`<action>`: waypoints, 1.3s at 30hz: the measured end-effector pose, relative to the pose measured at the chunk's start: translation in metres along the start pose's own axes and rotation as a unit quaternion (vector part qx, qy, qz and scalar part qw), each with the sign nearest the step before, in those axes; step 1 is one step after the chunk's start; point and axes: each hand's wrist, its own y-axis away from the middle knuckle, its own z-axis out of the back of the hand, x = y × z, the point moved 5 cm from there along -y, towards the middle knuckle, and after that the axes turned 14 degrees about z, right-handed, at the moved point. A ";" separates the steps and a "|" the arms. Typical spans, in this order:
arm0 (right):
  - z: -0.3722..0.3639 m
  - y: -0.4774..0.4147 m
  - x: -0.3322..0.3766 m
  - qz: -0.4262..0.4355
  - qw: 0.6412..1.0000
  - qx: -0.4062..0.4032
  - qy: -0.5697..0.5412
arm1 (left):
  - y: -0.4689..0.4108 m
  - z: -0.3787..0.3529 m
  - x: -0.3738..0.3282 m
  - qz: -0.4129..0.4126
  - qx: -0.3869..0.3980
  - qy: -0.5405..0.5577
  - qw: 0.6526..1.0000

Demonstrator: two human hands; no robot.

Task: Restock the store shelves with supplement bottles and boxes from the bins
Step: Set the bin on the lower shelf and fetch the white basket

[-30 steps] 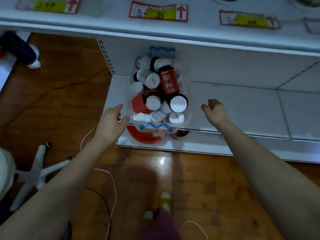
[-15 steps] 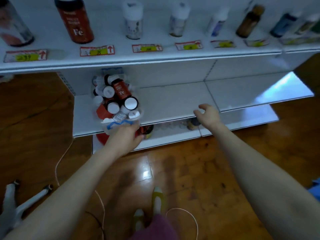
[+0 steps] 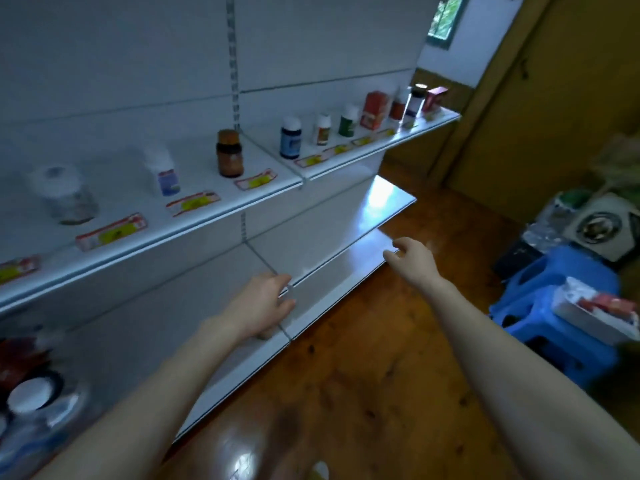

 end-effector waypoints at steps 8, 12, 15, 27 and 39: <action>0.128 -0.061 -0.120 -0.063 0.994 -0.092 0.019 | -0.125 0.002 -0.180 -0.107 0.025 -0.020 0.994; 0.171 -0.077 -0.181 -0.094 0.988 -0.120 0.029 | -0.172 -0.012 -0.259 -0.164 0.034 -0.048 0.985; 0.191 -0.092 -0.232 -0.120 0.985 -0.120 0.039 | -0.208 -0.020 -0.316 -0.200 0.035 -0.059 0.977; 0.297 -0.152 -0.445 -0.294 0.936 -0.190 0.042 | -0.386 -0.061 -0.560 -0.359 0.058 -0.088 0.928; 0.374 -0.091 -0.675 -0.474 0.845 -0.243 0.049 | -0.431 -0.215 -0.833 -0.495 0.164 -0.177 0.835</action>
